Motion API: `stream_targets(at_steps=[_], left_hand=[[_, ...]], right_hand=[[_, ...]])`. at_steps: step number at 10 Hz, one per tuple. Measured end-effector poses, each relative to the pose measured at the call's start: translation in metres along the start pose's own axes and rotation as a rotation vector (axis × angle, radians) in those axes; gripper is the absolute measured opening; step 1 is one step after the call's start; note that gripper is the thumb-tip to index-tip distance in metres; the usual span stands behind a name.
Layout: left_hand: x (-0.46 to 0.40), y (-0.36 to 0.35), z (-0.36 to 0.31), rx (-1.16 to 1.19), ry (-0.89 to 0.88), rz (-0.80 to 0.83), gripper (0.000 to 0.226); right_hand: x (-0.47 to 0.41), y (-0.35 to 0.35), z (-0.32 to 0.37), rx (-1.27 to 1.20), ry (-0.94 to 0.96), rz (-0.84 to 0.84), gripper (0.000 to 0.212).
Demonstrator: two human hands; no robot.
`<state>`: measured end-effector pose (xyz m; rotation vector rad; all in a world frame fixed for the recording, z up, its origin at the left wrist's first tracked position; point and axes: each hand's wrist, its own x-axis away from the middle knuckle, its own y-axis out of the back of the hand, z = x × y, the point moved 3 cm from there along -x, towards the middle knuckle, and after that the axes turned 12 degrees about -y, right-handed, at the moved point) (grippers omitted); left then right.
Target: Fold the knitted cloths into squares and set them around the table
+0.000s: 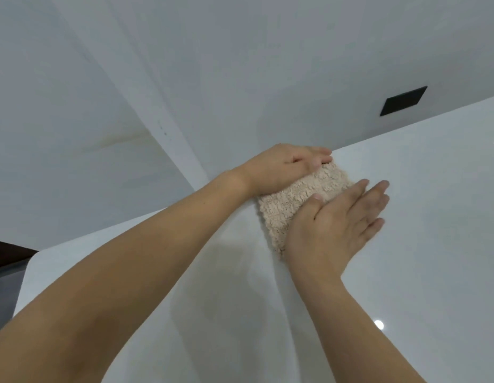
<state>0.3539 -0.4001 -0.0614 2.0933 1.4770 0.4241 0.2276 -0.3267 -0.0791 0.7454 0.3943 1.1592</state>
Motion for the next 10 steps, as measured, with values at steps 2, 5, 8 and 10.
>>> stream_targets(at_steps=[2, 5, 8, 10], left_hand=[[0.009, -0.005, 0.008, -0.357, -0.091, 0.123, 0.048], [0.007, -0.008, 0.005, -0.596, -0.076, 0.17, 0.051], [0.022, 0.008, -0.018, -0.815, 0.019, -0.013, 0.053], [0.066, -0.003, -0.03, -0.88, 0.274, -0.301, 0.056]], right_hand=[[-0.007, 0.006, -0.014, 0.355, 0.244, 0.098, 0.071], [-0.017, 0.014, -0.02, 0.515, 0.385, 0.137, 0.072], [-0.032, 0.037, -0.011, 0.579, 0.46, 0.382, 0.07], [-0.042, 0.06, -0.009, 0.568, 0.703, 0.443, 0.068]])
